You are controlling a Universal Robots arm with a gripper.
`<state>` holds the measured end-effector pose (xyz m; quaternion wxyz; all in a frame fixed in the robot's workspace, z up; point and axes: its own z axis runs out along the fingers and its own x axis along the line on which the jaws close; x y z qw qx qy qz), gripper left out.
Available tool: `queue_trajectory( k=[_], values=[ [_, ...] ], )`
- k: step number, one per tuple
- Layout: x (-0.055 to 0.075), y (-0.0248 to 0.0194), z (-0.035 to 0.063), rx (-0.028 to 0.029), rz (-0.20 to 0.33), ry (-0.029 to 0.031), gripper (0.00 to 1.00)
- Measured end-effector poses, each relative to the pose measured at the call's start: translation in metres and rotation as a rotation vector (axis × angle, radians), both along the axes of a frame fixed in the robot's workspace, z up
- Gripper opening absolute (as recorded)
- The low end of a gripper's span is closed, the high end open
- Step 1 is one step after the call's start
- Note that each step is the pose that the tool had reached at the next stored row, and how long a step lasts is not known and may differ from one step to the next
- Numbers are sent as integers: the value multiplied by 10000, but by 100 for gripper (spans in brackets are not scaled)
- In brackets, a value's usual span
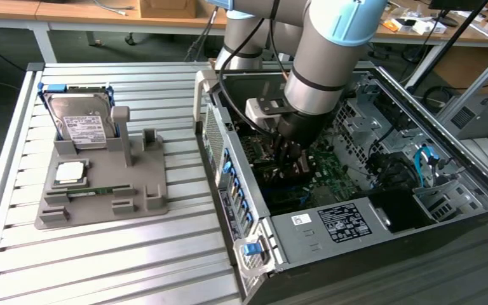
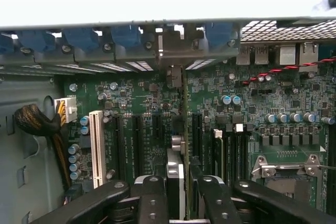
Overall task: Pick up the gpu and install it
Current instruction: 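Insert the gpu into the slot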
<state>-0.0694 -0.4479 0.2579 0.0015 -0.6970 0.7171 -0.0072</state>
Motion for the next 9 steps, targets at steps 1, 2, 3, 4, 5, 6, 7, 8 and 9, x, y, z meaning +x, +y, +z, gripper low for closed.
queue_trajectory(
  k=[1, 2, 3, 4, 5, 6, 7, 8, 9],
  values=[
    [1, 0, 0, 0, 0, 0, 27],
    [1, 0, 0, 1, 0, 0, 27],
    [1, 1, -1, -5, 0, 1, 27],
    [2, 2, -1, -27, 1, -1, 27],
    [2, 1, -2, -52, 2, -2, 27],
    [2, 1, -1, -73, 2, -1, 27],
    [1, 1, -1, -86, 0, 0, 27],
    [1, 1, 0, -87, 3, 1, 27],
    [1, 1, 0, -89, 18, 1, 27]
  ],
)
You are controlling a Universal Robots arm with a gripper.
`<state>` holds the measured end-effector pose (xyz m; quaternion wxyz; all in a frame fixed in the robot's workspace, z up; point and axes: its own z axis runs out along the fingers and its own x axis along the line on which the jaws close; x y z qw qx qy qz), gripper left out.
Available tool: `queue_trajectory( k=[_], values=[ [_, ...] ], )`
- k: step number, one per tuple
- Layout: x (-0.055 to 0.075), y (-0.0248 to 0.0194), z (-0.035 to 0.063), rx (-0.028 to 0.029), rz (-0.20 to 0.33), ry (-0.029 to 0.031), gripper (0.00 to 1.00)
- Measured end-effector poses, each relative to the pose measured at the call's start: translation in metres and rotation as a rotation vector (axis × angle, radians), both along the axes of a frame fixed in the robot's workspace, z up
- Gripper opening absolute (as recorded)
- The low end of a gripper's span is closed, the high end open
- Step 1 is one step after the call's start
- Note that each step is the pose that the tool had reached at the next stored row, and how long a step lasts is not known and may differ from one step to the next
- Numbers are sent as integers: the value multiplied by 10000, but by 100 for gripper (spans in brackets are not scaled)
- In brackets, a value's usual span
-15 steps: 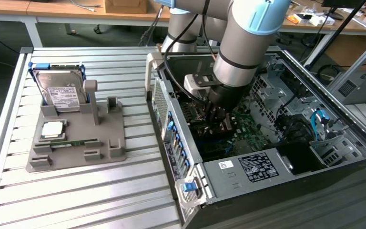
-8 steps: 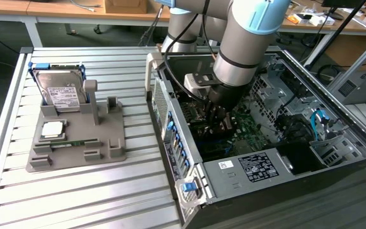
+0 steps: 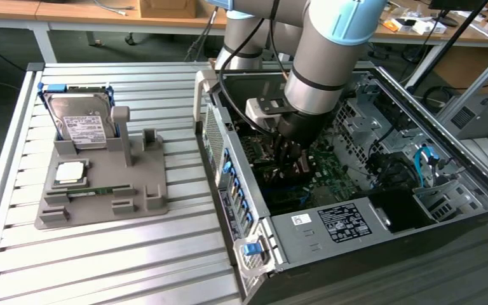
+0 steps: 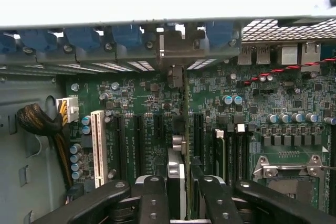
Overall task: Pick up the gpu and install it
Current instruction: 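Insert the gpu into the slot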
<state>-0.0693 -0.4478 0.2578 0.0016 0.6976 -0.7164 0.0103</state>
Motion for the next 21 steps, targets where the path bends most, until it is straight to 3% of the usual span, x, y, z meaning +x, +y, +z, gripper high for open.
queue_trajectory(
  k=[6, 9, 10, 21],
  values=[
    [0, 3, -1, -17, 210, -1, 27],
    [0, 2, 1, -167, 211, 1, 27],
    [0, 3, 2, -175, 212, 2, 27],
    [6, 18, -7, -157, 211, 13, 27]
  ],
)
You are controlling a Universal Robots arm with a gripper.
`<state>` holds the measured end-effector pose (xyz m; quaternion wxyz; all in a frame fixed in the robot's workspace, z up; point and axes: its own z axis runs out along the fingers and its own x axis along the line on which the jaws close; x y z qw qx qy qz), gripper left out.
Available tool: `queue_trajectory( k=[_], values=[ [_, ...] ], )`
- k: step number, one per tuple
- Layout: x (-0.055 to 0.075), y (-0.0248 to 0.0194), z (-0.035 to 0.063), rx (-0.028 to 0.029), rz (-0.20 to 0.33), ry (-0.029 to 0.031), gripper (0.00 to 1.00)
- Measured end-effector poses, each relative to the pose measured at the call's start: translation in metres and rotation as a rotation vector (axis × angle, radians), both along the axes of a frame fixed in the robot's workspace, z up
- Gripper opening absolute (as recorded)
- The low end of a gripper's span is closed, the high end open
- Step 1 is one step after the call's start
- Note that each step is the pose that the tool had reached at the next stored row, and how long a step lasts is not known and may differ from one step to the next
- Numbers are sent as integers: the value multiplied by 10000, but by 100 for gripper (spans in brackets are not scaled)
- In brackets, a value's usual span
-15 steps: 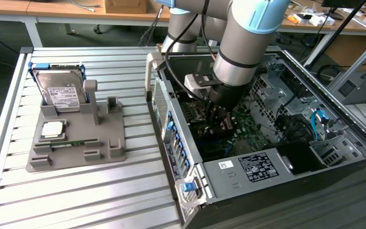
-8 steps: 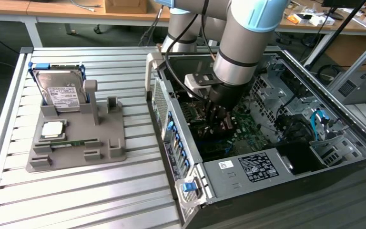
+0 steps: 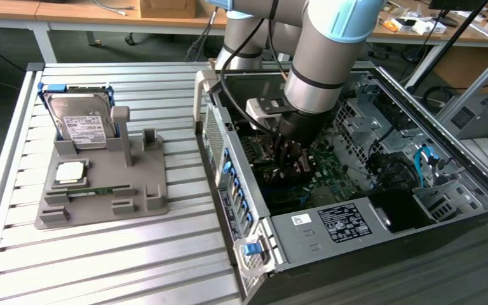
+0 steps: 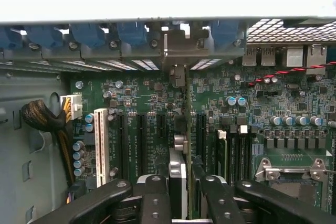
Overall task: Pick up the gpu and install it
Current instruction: 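Insert the gpu into the slot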
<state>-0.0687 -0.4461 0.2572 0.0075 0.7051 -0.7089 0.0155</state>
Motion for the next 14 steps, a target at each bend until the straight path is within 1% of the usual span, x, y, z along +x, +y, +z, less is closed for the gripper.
queue_trajectory(
  k=[14],
  values=[
    [0, 0, 18, 5, 1, -2, 27]
  ],
)
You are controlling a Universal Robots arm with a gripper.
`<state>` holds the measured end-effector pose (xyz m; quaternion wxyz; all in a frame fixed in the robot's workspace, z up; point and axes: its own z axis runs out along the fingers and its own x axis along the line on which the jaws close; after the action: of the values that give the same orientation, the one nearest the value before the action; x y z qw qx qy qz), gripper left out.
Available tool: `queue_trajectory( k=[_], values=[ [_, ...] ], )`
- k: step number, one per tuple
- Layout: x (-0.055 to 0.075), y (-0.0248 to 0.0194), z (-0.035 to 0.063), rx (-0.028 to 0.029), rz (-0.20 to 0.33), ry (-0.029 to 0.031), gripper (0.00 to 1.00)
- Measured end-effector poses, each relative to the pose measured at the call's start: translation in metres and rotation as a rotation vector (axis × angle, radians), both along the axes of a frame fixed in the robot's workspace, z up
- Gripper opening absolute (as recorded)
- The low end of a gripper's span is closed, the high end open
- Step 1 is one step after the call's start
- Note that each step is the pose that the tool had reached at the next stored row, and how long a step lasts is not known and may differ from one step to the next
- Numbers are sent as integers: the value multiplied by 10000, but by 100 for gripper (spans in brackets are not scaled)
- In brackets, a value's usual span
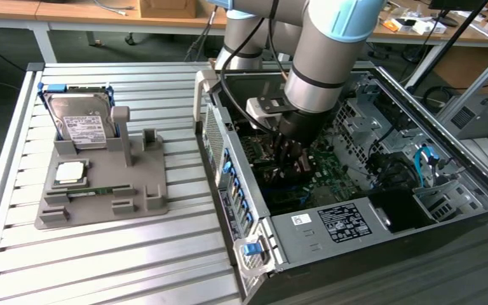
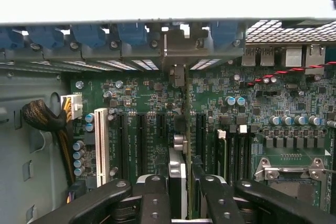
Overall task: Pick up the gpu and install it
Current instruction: 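Insert the gpu into the slot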
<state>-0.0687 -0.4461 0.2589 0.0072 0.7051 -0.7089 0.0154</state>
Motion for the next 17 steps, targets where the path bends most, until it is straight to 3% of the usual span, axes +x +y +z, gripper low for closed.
queue_trajectory(
  k=[7, 17],
  values=[
    [0, 0, 1, 61, 0, 0, 27],
    [0, 0, -6, 62, 0, 1, 27]
  ],
)
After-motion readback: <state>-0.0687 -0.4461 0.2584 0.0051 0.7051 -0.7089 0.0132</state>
